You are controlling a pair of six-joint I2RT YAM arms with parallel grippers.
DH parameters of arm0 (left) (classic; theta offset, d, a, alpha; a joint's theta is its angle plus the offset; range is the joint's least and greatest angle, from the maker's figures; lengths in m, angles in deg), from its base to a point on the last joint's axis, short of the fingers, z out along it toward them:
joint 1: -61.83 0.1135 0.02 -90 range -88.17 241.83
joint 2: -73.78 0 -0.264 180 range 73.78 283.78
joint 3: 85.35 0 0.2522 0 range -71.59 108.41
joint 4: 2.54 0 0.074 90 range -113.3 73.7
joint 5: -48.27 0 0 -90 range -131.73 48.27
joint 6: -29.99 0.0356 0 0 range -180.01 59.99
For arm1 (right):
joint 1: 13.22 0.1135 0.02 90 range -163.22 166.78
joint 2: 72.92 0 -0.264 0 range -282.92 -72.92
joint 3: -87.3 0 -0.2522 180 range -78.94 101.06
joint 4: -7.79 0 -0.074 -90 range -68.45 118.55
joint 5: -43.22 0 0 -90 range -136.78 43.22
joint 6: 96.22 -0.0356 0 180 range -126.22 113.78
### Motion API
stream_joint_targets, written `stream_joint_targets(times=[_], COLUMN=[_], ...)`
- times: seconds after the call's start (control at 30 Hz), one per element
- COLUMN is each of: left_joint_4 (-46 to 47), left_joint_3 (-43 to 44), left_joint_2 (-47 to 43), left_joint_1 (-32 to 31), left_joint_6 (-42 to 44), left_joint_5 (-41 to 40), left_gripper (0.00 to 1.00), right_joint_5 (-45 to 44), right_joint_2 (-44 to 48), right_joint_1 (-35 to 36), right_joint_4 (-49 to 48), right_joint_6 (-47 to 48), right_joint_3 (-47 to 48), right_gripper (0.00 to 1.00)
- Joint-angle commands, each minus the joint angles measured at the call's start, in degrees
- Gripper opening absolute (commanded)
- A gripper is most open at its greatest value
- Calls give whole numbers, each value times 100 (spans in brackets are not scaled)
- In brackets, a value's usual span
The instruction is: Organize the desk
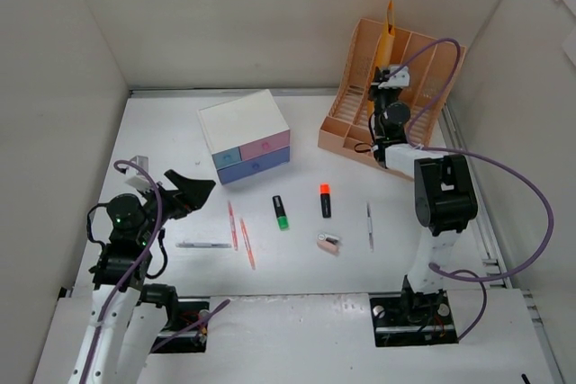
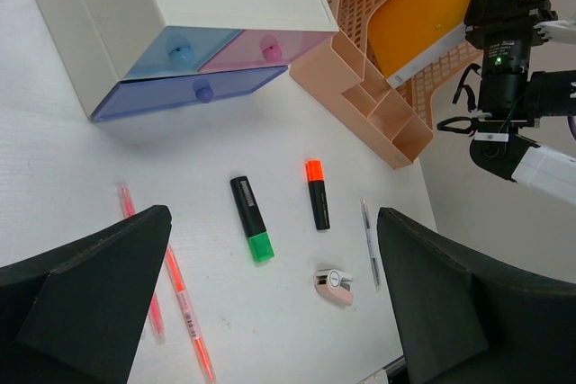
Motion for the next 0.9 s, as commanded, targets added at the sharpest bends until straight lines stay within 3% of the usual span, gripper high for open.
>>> stream_joint_targets(times=[0.0,0.5,0.87], left_joint_4=[424,503,424], left_joint_3=[128,111,58], left_joint_2=[118,162,47], left_joint_1=[-18,-18,-18], left_joint_6=[-5,-23,-14], left_joint_5=[71,98,89], left_gripper=[95,95,95], right_joint_5=[-239,-82,-29], right_joint_2=[230,731,292], right_joint_1=[22,57,13], right_joint_4=[-2855,-2917,-2917], right_joint_6=[-135,-21,155], right_joint_3=[347,-4,663], right_gripper=[0,0,0])
